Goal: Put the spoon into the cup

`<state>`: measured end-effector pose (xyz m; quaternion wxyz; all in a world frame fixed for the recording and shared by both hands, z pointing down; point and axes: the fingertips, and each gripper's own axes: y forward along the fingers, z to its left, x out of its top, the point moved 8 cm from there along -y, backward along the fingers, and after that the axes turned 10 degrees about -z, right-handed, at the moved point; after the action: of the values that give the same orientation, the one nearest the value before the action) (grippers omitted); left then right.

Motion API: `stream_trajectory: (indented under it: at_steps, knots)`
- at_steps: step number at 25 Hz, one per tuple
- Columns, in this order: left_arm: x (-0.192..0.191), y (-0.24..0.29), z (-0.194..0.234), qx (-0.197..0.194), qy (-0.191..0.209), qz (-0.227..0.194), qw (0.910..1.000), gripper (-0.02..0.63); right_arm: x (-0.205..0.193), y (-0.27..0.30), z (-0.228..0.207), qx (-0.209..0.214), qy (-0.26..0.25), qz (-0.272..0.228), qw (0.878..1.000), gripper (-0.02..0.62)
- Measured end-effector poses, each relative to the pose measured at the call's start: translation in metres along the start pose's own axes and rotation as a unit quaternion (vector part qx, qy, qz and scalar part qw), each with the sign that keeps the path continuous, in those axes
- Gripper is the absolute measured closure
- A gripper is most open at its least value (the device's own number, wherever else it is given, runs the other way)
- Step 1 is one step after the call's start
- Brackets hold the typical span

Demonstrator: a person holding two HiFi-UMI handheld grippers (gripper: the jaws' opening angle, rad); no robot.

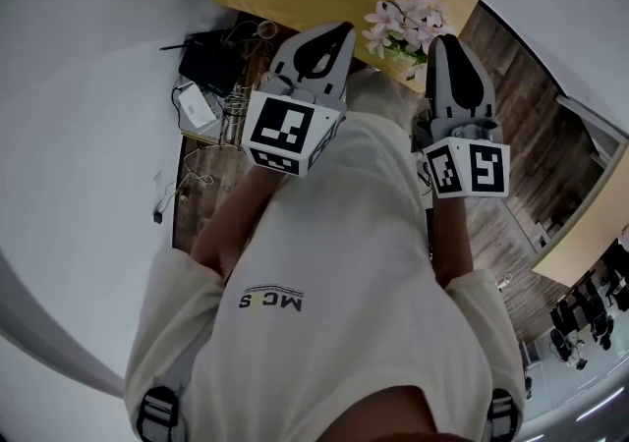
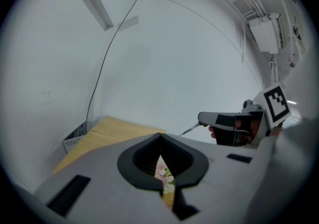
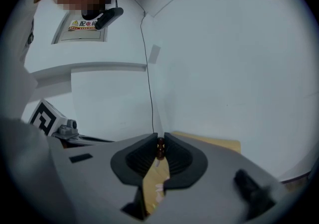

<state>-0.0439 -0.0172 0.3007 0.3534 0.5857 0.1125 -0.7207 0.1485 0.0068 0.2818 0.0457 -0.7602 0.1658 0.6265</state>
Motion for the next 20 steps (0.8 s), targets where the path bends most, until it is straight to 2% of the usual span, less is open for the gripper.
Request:
stream_trajectory:
  at_steps: [20]
  knots:
    - [-0.026, 0.044, 0.035, 0.054, -0.024, 0.022, 0.998, 0.595, -0.047, 0.084, -0.039, 0.008, 0.026, 0.04, 0.999, 0.538]
